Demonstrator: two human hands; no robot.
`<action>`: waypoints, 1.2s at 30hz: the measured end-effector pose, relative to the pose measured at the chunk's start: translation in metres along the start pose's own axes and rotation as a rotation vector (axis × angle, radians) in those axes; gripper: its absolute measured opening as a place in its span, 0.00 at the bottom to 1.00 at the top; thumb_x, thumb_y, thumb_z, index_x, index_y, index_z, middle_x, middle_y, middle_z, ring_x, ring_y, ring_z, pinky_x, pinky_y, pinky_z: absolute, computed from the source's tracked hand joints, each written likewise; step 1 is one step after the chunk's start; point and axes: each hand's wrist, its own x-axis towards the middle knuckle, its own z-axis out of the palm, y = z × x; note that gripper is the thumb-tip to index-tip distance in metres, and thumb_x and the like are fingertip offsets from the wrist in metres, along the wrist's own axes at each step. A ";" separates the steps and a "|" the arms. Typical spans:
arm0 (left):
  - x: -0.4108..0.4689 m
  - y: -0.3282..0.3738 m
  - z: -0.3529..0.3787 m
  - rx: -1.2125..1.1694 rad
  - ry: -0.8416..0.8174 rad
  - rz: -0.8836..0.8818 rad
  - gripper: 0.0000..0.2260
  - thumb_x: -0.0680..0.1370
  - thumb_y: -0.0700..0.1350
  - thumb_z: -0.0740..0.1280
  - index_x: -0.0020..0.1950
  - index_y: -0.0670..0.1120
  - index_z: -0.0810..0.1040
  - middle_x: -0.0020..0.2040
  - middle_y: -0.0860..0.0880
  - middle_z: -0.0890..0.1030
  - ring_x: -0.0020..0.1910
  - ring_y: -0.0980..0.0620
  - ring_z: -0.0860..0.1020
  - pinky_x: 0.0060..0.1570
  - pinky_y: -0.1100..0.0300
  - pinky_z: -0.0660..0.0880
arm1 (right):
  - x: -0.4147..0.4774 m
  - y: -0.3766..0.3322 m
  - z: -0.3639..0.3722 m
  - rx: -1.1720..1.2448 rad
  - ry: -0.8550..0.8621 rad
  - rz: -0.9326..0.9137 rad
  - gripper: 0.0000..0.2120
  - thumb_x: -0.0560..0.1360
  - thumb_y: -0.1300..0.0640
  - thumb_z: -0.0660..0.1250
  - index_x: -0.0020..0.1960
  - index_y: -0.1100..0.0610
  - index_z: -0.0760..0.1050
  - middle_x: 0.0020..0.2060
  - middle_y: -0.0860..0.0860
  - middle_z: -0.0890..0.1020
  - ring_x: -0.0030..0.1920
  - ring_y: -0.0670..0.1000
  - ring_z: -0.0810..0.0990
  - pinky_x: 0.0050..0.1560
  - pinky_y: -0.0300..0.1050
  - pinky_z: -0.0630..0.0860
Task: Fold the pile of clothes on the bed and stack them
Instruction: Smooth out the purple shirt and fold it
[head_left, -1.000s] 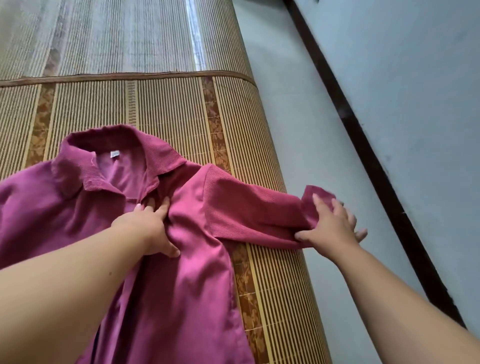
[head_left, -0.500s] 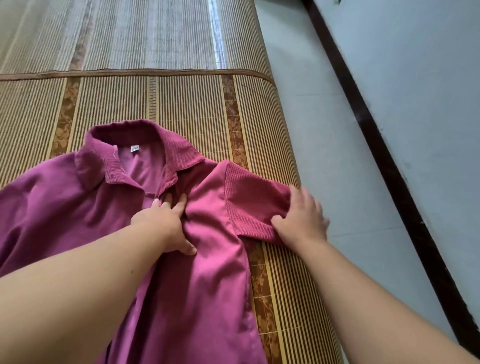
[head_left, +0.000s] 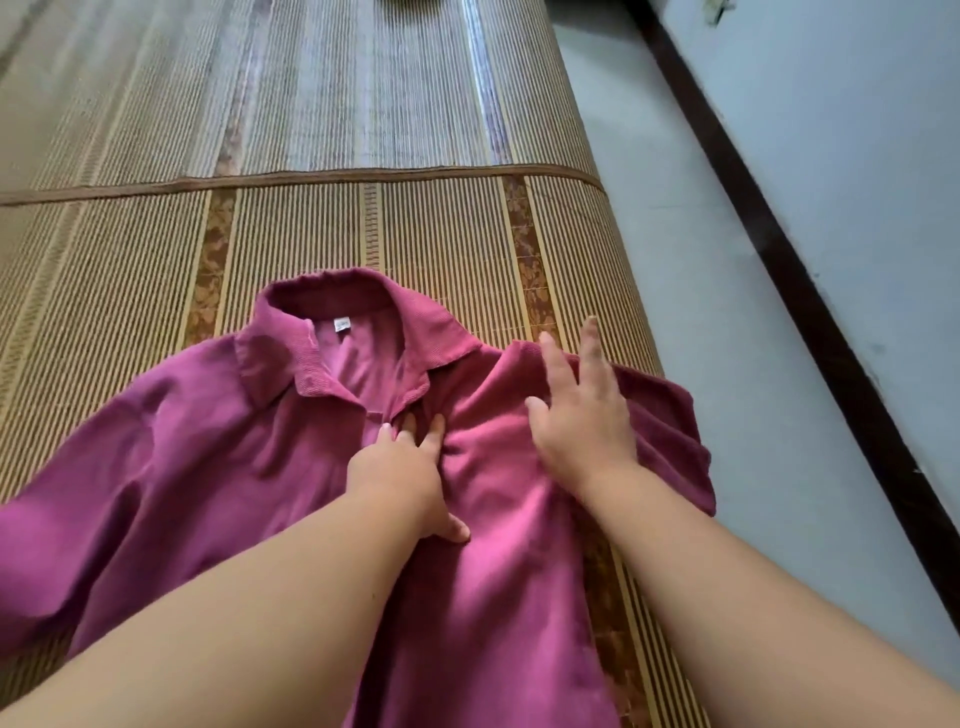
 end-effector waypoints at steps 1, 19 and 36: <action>0.000 0.000 0.001 -0.014 0.000 0.006 0.63 0.56 0.73 0.72 0.78 0.53 0.39 0.79 0.46 0.51 0.77 0.45 0.51 0.67 0.48 0.65 | -0.004 -0.006 0.006 -0.033 -0.071 -0.087 0.30 0.79 0.44 0.57 0.77 0.41 0.48 0.78 0.49 0.39 0.77 0.56 0.44 0.72 0.64 0.52; -0.009 -0.092 -0.018 -1.296 0.592 -0.457 0.14 0.71 0.57 0.72 0.49 0.49 0.82 0.43 0.52 0.82 0.46 0.51 0.79 0.43 0.61 0.68 | 0.042 -0.137 0.044 0.437 0.163 0.332 0.07 0.75 0.52 0.67 0.41 0.55 0.76 0.37 0.50 0.77 0.43 0.53 0.75 0.39 0.41 0.59; 0.016 -0.107 -0.027 -1.823 0.367 -0.175 0.05 0.76 0.39 0.69 0.48 0.46 0.83 0.48 0.43 0.85 0.51 0.45 0.82 0.59 0.46 0.76 | 0.041 -0.170 0.052 0.602 -0.104 0.029 0.09 0.72 0.59 0.70 0.37 0.46 0.81 0.35 0.41 0.83 0.39 0.41 0.81 0.47 0.40 0.77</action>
